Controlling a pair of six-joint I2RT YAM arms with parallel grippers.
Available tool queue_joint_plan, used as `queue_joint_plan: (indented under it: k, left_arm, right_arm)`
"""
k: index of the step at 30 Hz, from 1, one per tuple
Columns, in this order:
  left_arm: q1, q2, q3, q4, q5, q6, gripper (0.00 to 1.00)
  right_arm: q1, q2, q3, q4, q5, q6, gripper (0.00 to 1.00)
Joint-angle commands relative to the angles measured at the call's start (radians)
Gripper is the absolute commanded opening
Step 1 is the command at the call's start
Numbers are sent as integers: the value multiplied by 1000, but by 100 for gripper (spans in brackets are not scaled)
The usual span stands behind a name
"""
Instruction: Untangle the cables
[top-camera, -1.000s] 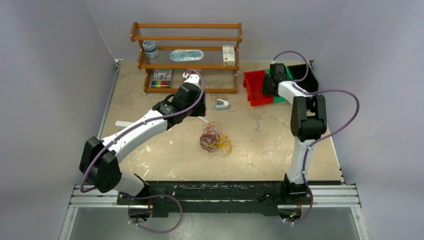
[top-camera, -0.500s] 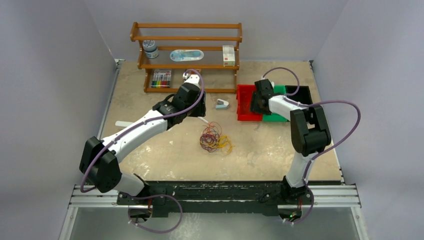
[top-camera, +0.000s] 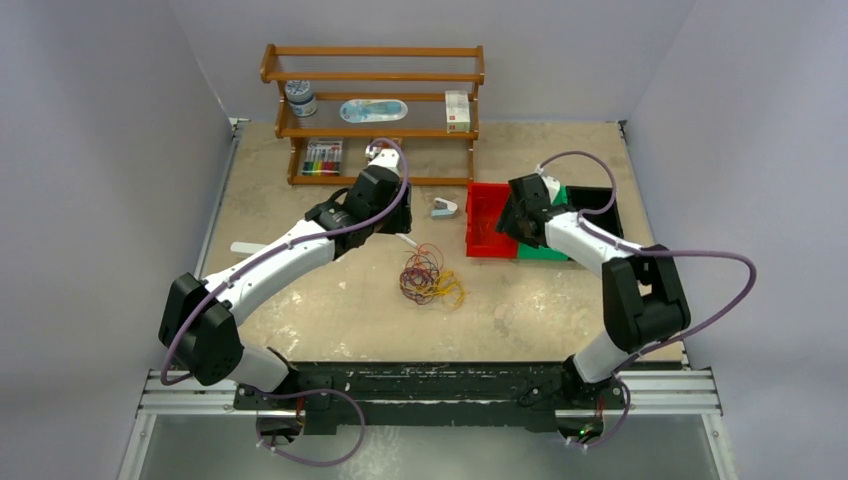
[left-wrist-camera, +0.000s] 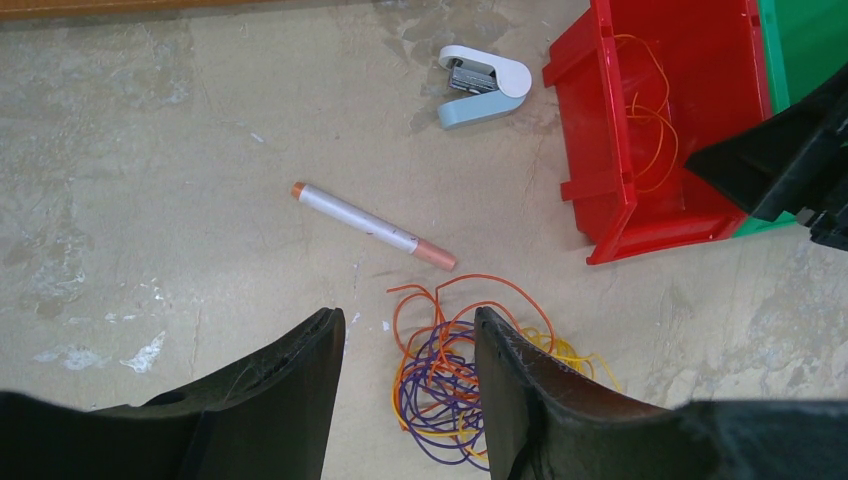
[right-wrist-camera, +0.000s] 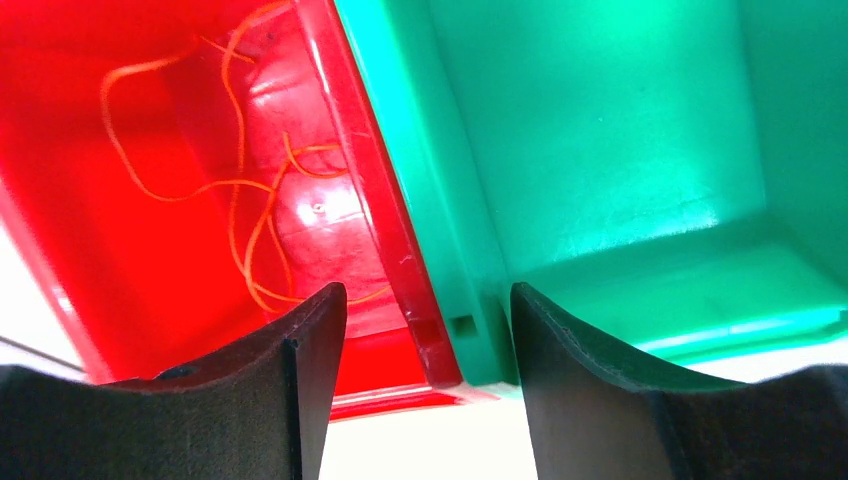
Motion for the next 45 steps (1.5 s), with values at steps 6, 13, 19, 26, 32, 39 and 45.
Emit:
queue_joint_plan:
  k: [6, 13, 19, 26, 32, 39, 45]
  left_arm:
    - [5, 4, -16, 43, 15, 0, 50]
    - [4, 24, -101, 141, 83, -51, 50]
    - [-17, 1, -211, 253, 113, -81, 50]
    - [-28, 13, -312, 367, 122, -121, 50]
    - [-30, 45, -343, 433, 139, -139, 49]
    - [-34, 85, -350, 456, 157, -133, 49]
    - [-37, 106, -353, 461, 160, -132, 49]
  right_arm:
    - [3, -229, 15, 137, 53, -73, 66]
    - [3, -338, -30, 330, -310, -361, 66]
    - [14, -303, -47, 346, -636, -414, 64]
    - [118, -210, -72, 373, -630, -380, 61]
    - [182, -103, -74, 393, -639, -361, 57]
    - [219, -8, -54, 385, -618, -356, 53]
    - [222, 39, -41, 383, -633, -355, 46]
